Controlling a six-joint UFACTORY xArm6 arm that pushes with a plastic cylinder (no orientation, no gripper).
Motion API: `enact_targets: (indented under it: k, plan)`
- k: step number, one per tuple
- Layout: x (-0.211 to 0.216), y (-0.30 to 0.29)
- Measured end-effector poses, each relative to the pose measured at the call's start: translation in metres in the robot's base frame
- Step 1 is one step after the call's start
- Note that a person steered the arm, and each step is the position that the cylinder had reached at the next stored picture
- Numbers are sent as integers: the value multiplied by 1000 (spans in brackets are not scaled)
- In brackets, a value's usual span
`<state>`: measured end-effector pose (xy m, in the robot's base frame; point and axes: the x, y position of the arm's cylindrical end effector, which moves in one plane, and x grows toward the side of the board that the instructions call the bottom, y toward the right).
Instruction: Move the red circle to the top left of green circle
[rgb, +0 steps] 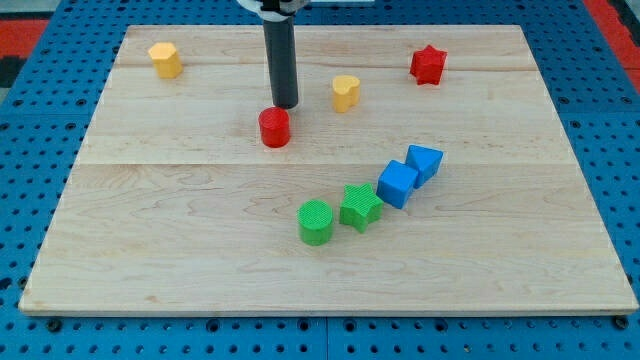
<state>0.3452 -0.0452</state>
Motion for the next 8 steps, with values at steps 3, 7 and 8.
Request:
enact_targets:
  k: [3,7,8]
  plan:
    - [117,-71]
    - [134,-142]
    - [154,-145]
